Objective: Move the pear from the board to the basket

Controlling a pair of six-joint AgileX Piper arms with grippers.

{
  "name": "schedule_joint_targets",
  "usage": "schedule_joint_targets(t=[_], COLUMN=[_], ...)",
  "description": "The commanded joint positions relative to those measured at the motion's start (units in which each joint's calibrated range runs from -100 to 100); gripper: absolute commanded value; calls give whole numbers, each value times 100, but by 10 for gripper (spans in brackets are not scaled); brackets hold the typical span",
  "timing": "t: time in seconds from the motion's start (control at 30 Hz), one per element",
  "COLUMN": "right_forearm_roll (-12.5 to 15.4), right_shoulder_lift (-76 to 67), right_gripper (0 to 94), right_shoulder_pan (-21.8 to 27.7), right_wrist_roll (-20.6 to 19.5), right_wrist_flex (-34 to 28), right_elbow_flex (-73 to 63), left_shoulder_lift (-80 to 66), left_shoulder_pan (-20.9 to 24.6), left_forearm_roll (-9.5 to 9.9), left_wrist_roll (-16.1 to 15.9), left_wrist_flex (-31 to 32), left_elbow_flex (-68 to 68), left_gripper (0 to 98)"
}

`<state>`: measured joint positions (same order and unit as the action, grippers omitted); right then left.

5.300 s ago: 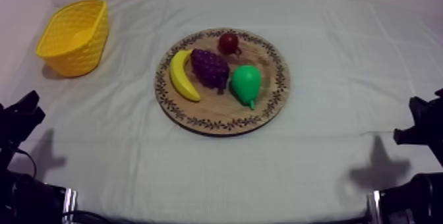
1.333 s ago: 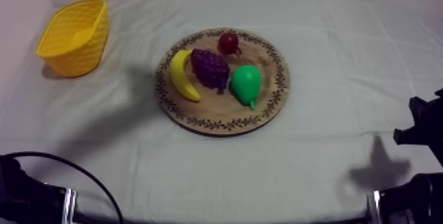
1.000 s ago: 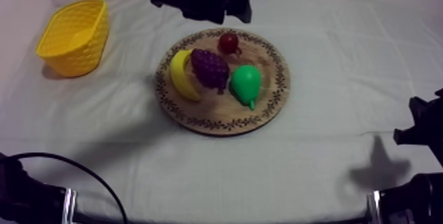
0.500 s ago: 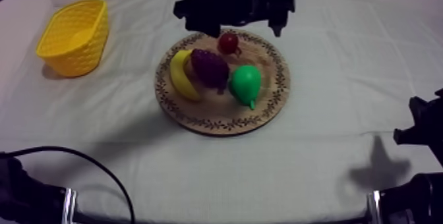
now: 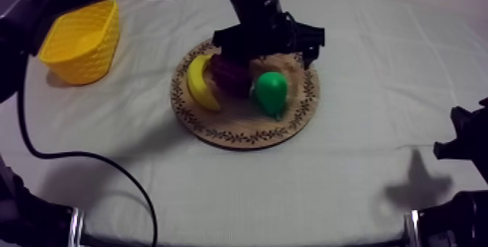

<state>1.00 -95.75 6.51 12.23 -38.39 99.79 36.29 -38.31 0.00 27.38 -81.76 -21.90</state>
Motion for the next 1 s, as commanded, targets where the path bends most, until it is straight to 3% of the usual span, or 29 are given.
schedule_joint_targets(t=[0.0,0.27,0.63,0.97], right_forearm_roll=[0,0,0,0], right_shoulder_lift=[-1,-1,-1,-1], right_gripper=[3,3,3,3], right_shoulder_pan=[0,0,0,0], right_wrist_roll=[0,0,0,0], right_wrist_flex=[0,0,0,0], right_elbow_flex=[-1,-1,-1,-1], left_shoulder_lift=[294,1139,1829,2099], left_shoulder_pan=[34,169,302,357], left_forearm_roll=[-52,-269,-737,-799], left_wrist_roll=[5,-14,-52,-62], left_wrist_flex=[-211,-1145,-1484,-1669], left_elbow_flex=[-271,-1425,-1649,-1820], left_gripper=[943,923,885,850])
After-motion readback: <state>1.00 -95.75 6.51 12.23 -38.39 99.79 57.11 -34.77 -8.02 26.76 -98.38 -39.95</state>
